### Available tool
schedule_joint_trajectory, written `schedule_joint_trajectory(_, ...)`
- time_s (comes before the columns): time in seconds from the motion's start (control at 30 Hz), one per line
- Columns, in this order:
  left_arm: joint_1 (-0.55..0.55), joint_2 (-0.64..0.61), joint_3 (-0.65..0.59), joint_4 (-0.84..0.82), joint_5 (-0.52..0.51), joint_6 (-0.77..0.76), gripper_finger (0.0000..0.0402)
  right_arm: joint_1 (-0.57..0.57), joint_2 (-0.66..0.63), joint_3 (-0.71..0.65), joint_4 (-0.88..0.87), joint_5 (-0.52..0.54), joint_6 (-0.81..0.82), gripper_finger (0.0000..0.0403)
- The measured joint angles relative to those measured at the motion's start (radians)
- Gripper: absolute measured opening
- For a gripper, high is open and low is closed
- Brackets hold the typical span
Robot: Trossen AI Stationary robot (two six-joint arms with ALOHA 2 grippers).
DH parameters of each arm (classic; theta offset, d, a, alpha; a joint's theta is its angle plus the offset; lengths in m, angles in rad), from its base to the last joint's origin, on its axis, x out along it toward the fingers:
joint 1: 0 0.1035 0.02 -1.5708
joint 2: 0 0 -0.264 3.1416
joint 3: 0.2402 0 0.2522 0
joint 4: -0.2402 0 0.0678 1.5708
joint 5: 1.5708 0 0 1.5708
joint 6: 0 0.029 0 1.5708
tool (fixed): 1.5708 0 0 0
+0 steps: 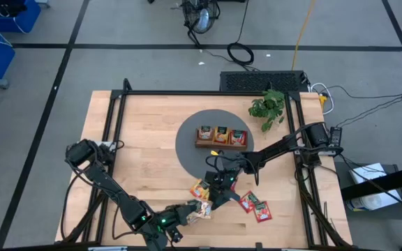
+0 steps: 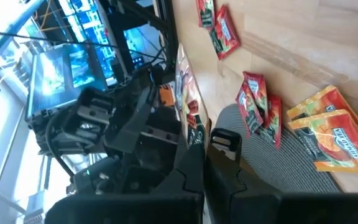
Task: Pick & Place Tea
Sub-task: Put the brown tea bag to the left section into the wooden organizer
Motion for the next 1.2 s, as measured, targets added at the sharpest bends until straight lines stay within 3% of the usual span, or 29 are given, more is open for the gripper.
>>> schedule_joint_trajectory(0.17,0.012,0.000,0.000,-0.001,0.000,-0.008,0.0003,0.008,0.000,0.000,0.000,0.006,-0.045,0.0097)
schedule_joint_trajectory(0.37,0.017,0.000,0.000,-0.005,-0.001,-0.022,0.0003,0.008,0.000,0.000,-0.001,0.055,-0.111,0.0016)
schedule_joint_trajectory(0.5,0.017,0.000,0.000,-0.005,-0.006,-0.066,0.0012,0.008,0.000,0.000,0.000,0.065,-0.135,0.0018)
schedule_joint_trajectory(0.73,-0.017,0.000,0.000,-0.012,-0.274,-0.190,0.0046,0.006,0.000,0.000,0.019,0.085,-0.217,0.0008)
schedule_joint_trajectory(0.9,-0.075,-0.017,-0.001,-0.032,-0.320,-0.253,0.0064,0.006,0.000,0.000,0.016,0.063,-0.222,0.0013)
schedule_joint_trajectory(1.03,-0.126,-0.036,-0.002,-0.064,-0.426,-0.397,0.0071,0.006,-0.002,0.000,0.045,0.063,-0.268,0.0009)
schedule_joint_trajectory(1.1,-0.149,-0.076,-0.002,-0.107,-0.383,-0.511,0.0070,0.006,-0.028,0.000,0.027,0.066,-0.311,0.0009)
schedule_joint_trajectory(1.13,-0.163,-0.111,-0.002,-0.158,-0.304,-0.575,0.0069,0.006,-0.045,0.000,0.006,0.079,-0.348,0.0009)
schedule_joint_trajectory(1.2,-0.167,-0.195,-0.002,-0.257,-0.029,-0.698,0.0062,0.004,-0.093,0.000,-0.086,0.105,-0.446,0.0009)
